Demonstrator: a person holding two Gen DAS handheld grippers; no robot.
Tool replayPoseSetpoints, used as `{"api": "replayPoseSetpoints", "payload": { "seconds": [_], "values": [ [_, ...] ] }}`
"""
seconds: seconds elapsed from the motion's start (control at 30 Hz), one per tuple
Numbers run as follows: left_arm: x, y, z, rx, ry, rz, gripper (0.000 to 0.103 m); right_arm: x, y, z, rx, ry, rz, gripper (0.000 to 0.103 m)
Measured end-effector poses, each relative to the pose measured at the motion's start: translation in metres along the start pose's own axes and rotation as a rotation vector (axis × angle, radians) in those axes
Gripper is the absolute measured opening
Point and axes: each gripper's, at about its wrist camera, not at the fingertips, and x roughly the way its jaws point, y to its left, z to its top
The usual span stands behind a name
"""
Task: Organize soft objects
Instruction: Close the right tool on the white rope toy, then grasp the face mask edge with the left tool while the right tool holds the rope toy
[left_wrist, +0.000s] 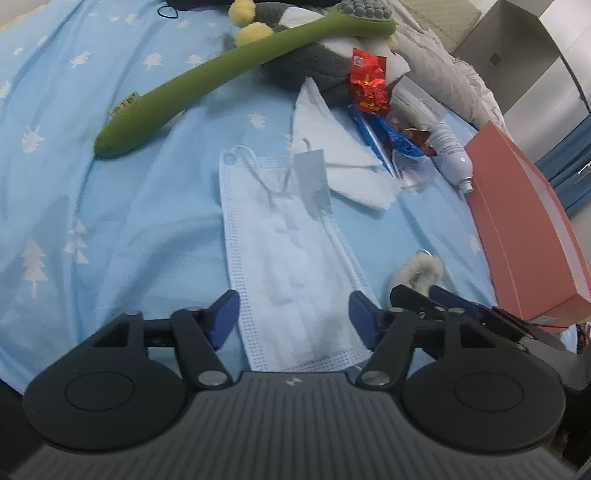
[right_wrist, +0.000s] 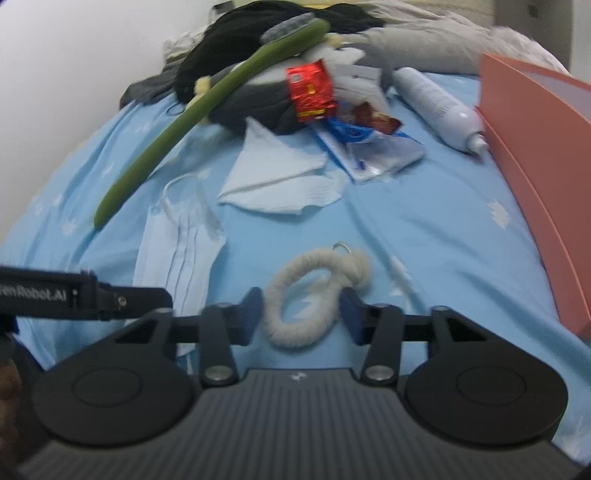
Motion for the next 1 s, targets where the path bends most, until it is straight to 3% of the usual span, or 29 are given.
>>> {"api": "replayPoseSetpoints", "payload": {
  "seconds": [0.03,0.13,0.37,0.57,0.87,1.0],
  "values": [
    [-0.001,0.001,0.0,0.001,-0.007,0.012,0.076,0.004,0.002,0.0,-0.015,0.015,0.0,0.027],
    [-0.001,0.007,0.0,-0.005,-0.019,0.02,0.076,0.008,0.007,0.0,-0.035,0.017,0.02,0.018],
    [0.008,0.017,0.006,-0.074,-0.007,-0.075,0.075,0.006,0.016,-0.003,-0.06,0.024,0.05,0.015],
    [0.016,0.004,0.008,-0.066,0.01,-0.118,0.073,0.007,0.023,-0.006,-0.062,0.037,0.083,0.014],
    [0.028,-0.012,0.005,-0.015,0.037,-0.102,0.046,0.004,0.026,-0.009,-0.057,0.041,0.119,0.014],
    [0.033,-0.016,0.006,-0.004,0.046,-0.104,0.041,0.005,0.025,-0.009,-0.055,0.042,0.124,0.014]
  ]
}}
